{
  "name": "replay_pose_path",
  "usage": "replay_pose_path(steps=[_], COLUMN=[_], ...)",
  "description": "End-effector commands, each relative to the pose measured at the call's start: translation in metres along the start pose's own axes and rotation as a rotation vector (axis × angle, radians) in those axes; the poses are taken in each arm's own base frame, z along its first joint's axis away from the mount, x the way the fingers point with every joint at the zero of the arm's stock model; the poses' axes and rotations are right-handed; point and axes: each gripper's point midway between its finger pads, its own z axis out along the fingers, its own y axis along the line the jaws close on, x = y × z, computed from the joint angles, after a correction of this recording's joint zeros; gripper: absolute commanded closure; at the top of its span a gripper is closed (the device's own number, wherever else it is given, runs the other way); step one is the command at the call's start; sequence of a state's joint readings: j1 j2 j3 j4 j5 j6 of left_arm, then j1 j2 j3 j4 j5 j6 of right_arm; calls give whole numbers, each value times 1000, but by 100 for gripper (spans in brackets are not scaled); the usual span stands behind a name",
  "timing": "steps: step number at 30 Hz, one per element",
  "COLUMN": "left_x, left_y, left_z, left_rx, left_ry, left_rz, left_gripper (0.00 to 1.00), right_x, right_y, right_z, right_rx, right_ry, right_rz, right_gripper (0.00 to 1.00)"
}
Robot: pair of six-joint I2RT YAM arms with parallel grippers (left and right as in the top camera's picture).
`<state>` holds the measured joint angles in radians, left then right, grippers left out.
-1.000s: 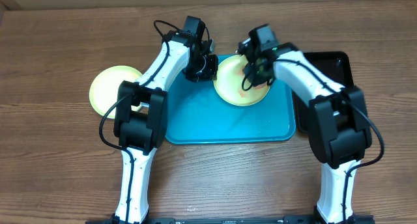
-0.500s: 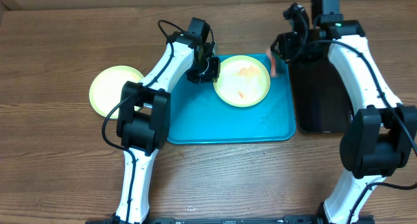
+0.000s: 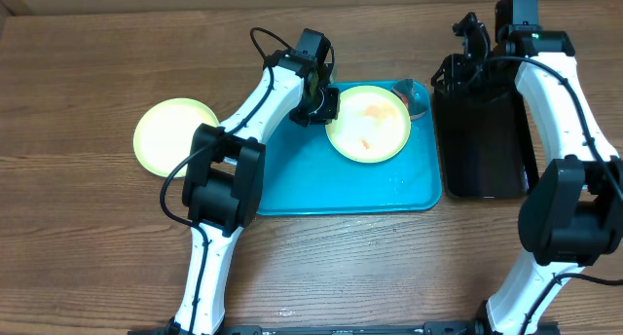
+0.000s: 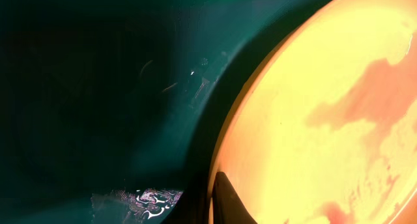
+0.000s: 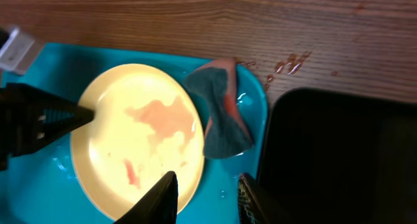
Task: Clean dirty plates on tray and stack at the side
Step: 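Move the sponge with the right gripper to the black tray, then lift the front yellow plate with the left gripper toward the plate stack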
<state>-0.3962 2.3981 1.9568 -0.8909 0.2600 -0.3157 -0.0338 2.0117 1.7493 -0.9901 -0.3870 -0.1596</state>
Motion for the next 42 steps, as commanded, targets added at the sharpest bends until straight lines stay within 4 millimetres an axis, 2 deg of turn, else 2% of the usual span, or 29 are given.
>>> replay_pose_path(steps=[1, 6, 9, 12, 18, 24, 27, 29, 32, 39, 41, 42], left_x=[9, 11, 5, -4, -14, -11, -13, -15, -15, -9, -6, -5], left_y=[10, 14, 23, 33, 58, 75, 83, 90, 99, 116, 118, 119], left_z=[18, 17, 3, -23, -89, -127, -151, -174, -191, -199, -198, -198], left_rx=[-70, -76, -77, -77, -70, -78, -78, -78, -87, -161, -205, -231], left_ry=[27, 35, 25, 3, -53, -75, -112, -154, -185, -181, -174, -172], left_rz=[-40, -47, -76, -107, -158, -163, -179, -195, -212, -221, -213, -209], left_gripper=[94, 96, 96, 96, 96, 96, 96, 96, 96, 96, 96, 96], right_x=[-3, -5, -10, -11, 3, 10, 16, 24, 29, 24, 23, 22], right_y=[4, 13, 16, 16, 11, 3, -1, -5, -10, -13, -13, -13], right_z=[5, 11, 17, 27, 60, 80, 90, 102, 113, 123, 123, 123], right_rx=[81, 89, 112, 149, 163, 167, 163, 158, 157, 159, 160, 160], right_ry=[1, 3, -11, -5, 72, 103, 129, 161, 178, 152, 148, 147], right_rz=[-36, -128, -182, -201, -229, -249, -250, -258, -256, -262, -263, -262], right_gripper=[68, 68, 73, 77, 78, 78, 77, 77, 76, 77, 85, 95])
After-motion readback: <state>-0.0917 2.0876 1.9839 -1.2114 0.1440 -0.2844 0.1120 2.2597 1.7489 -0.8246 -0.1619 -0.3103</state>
